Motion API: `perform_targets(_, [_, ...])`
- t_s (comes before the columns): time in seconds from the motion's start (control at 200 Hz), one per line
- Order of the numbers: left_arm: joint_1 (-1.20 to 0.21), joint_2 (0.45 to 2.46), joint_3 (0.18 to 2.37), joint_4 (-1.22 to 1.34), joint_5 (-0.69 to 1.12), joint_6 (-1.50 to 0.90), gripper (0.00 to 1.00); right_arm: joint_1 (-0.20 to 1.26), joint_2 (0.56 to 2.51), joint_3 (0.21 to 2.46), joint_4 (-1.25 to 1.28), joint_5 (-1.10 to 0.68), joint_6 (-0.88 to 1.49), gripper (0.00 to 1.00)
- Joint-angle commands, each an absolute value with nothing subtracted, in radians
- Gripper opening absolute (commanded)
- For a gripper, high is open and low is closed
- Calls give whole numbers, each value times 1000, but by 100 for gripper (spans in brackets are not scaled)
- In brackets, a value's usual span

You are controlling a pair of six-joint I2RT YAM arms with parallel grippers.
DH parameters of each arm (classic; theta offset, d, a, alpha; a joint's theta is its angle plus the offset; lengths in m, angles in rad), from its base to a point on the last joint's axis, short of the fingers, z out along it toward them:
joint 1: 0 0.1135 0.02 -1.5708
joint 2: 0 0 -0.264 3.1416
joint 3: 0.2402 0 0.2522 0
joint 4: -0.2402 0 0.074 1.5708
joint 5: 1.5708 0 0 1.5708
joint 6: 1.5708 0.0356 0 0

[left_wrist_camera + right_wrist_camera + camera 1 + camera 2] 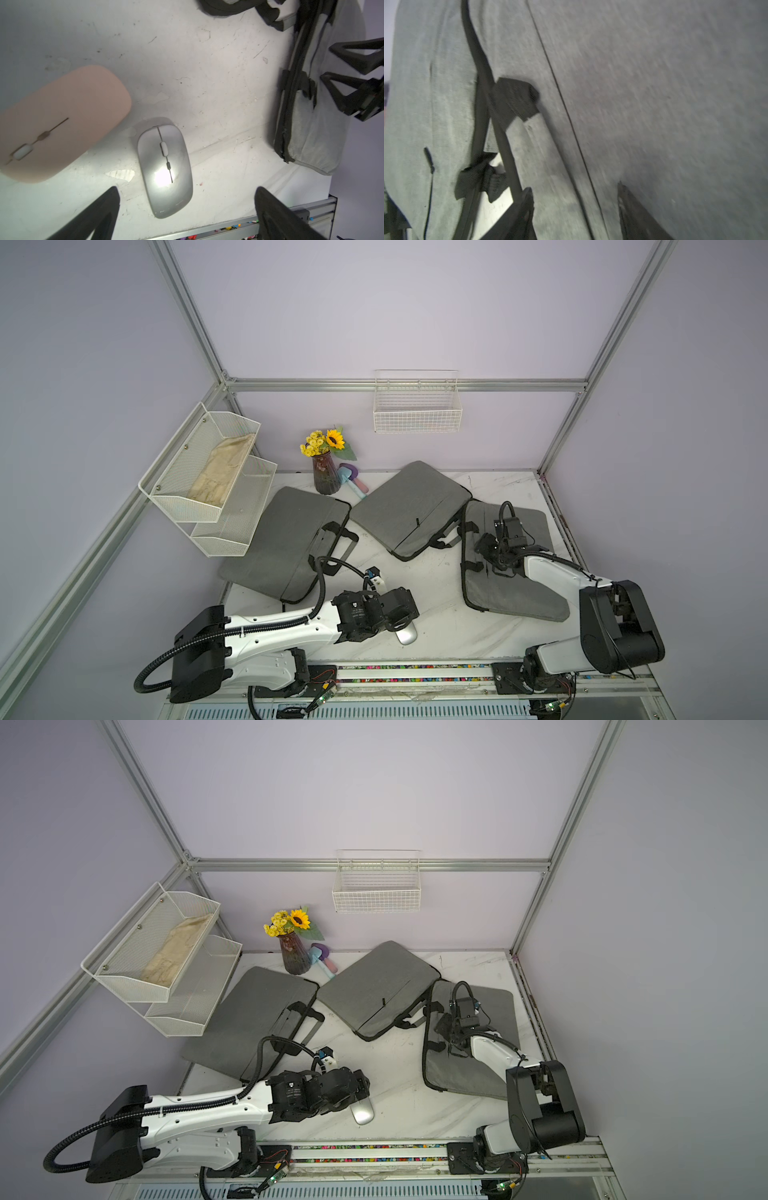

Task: Put the mouse into the laptop bag
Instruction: Open the zippered laptop bag at the center of the board, then pick up the mouse from the center of the board.

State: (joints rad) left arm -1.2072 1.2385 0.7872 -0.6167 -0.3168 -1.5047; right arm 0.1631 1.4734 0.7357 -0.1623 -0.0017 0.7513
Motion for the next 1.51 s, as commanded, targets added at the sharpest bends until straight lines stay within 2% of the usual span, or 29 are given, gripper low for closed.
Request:
perform_targets(0.0, [-1216, 1296, 782, -690, -303, -1542, 100, 160, 1565, 717, -92, -82, 711, 64])
perform_targets(0.505, [-1226, 1523, 906, -704, -251, -1490, 100, 162, 1587, 709, -75, -134, 683, 51])
perform_targets(0.755, [-1226, 1554, 924, -704, -258, -1491, 100, 199, 1543, 724, -153, -30, 690, 48])
perform_targets(1.085, [-1225, 1557, 927, -698, -271, -1484, 100, 290, 1664, 810, -219, 96, 709, 43])
perform_targets(1.16, [-1226, 1556, 924, -695, -274, -1484, 100, 293, 1692, 816, -215, 100, 708, 39])
perform_targets(1.39, [-1223, 1548, 920, -669, -278, -1468, 99, 304, 1691, 822, -223, 121, 718, 2])
perform_targets(1.5, [-1221, 1551, 919, -667, -287, -1462, 92, 304, 1662, 825, -237, 124, 719, 0])
